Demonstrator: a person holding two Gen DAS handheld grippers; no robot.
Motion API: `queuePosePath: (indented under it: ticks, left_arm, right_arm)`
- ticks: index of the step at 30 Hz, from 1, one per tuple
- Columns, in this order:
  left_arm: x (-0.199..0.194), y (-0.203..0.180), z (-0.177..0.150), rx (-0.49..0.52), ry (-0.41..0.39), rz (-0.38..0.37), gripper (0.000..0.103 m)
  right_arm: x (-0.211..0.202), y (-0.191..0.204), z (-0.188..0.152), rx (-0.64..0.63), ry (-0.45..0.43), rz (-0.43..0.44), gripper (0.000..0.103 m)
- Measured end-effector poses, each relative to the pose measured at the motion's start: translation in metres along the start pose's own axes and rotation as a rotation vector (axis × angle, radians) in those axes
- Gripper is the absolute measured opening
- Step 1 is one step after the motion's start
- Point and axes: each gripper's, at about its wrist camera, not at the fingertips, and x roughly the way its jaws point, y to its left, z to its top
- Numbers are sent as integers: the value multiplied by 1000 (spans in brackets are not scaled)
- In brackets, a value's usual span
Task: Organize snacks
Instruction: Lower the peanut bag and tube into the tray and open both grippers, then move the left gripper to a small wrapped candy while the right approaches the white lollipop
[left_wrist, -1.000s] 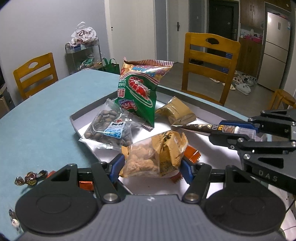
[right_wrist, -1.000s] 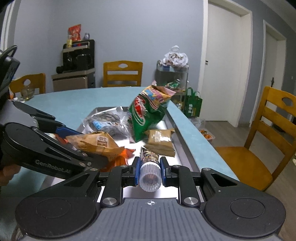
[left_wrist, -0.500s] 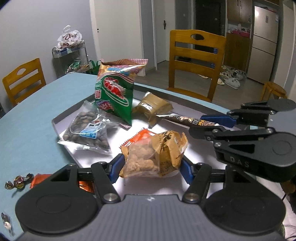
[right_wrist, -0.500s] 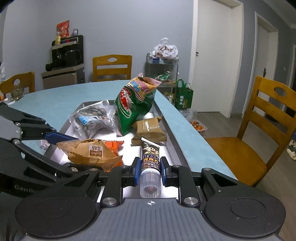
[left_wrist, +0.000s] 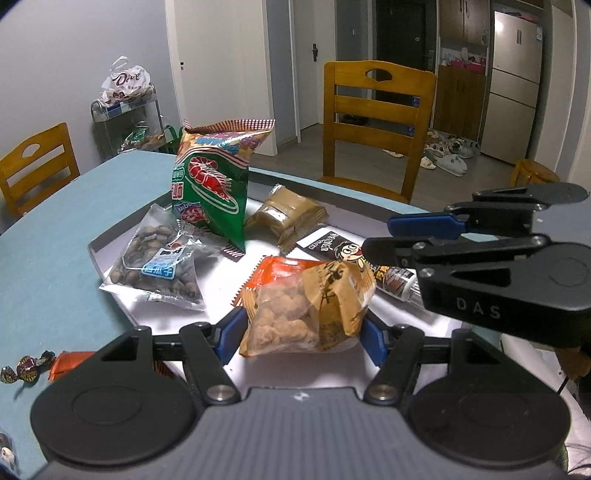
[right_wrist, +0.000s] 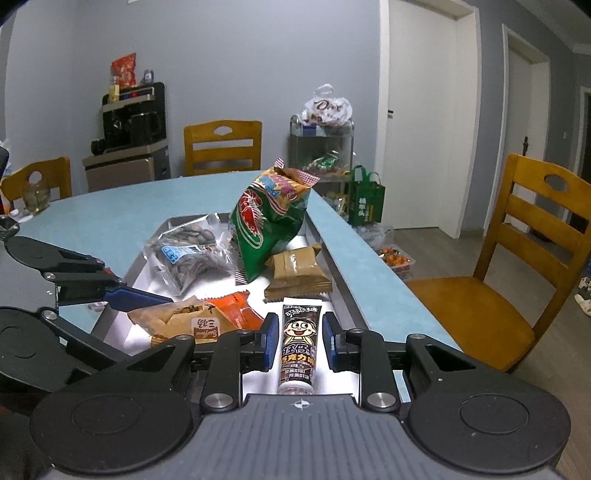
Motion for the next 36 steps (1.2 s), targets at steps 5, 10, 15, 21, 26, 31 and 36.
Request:
queuePosePath:
  ticks: [5,10,15,21,26,31,36]
  left_arm:
    - [-1,1,-2,-5,0,0,68]
    - [-8,5,-2,-26,-41,11,92]
    - [-15,10,-1,-43,-54,26,94]
    - [-23,18,-3,-67,-53,16,94]
    - [-37,24,-8,-74,-66,18,94]
    - [-56,34,-13,-67,-76,40,94]
    - [-77,48,-18,-72,-99,77,94]
  right_arm:
    - [-3,1,0,10,-10,0,43]
    - [-9,-1,4,33,-32,-3,65]
    - [-14,0,8,52,-49,4,81]
    - [-19,6,13,60,-74,7,95]
    - [-19,13,15,49,-67,1,97]
    - [-22,24,19,29,-75,-4,100]
    - [-26,35,23,21,-81,1,103]
